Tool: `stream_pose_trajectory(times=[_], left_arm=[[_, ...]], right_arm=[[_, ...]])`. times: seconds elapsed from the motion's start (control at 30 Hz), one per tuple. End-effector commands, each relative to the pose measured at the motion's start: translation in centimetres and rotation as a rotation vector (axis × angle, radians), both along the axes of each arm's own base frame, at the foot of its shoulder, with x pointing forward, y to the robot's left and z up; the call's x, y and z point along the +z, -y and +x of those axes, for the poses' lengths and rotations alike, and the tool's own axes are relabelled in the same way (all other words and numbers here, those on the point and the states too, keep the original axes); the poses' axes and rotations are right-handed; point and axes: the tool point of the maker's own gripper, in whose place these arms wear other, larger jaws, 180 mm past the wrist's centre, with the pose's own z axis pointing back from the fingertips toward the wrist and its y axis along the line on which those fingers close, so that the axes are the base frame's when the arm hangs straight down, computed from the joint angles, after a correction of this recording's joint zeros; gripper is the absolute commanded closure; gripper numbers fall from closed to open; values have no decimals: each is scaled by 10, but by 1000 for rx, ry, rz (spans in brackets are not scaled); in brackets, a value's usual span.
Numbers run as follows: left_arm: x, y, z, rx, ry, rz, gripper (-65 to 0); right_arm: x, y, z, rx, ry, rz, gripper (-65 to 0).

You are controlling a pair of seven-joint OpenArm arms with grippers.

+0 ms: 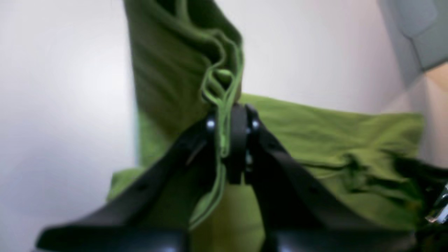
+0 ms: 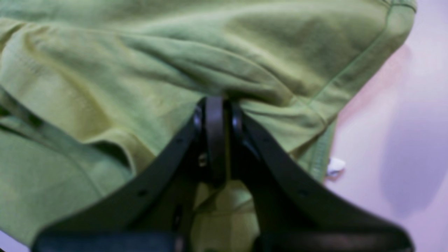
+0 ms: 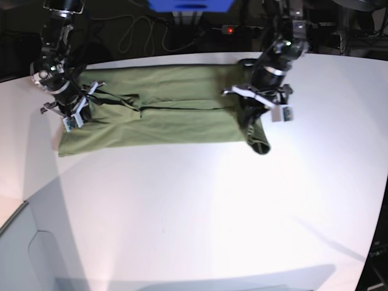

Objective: Fold the T-shirt properly
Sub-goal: 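Lift the strip end with the left gripper and fold it toward the right gripper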

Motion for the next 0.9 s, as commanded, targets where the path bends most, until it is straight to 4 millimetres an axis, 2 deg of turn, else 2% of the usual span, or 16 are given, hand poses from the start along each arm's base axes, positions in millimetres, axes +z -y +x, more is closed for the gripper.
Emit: stream_pose_trajectory(times=[0.0, 0.13, 0.27, 0.43, 0.6, 0.7, 0.87], left_arm=[[8, 15, 5, -27, 30, -31, 0], [-4, 65, 6, -117, -15, -90, 0], [-16, 104, 6, -194, -57, -115, 0], [-29, 138, 7, -263, -94, -118, 0], [-37, 160, 6, -305, -82, -112, 0], [-46, 165, 0, -323, -104, -105, 0], [-53, 175, 3, -322, -126, -115, 0]], right_arm=[[4, 3, 1, 6, 4, -15, 0], [3, 4, 1, 7, 3, -16, 0], [3, 3, 1, 8, 3, -16, 0], [3, 3, 1, 8, 3, -16, 0], [3, 3, 1, 8, 3, -16, 0], [3, 3, 1, 8, 3, -16, 0], [3, 3, 1, 8, 3, -16, 0]])
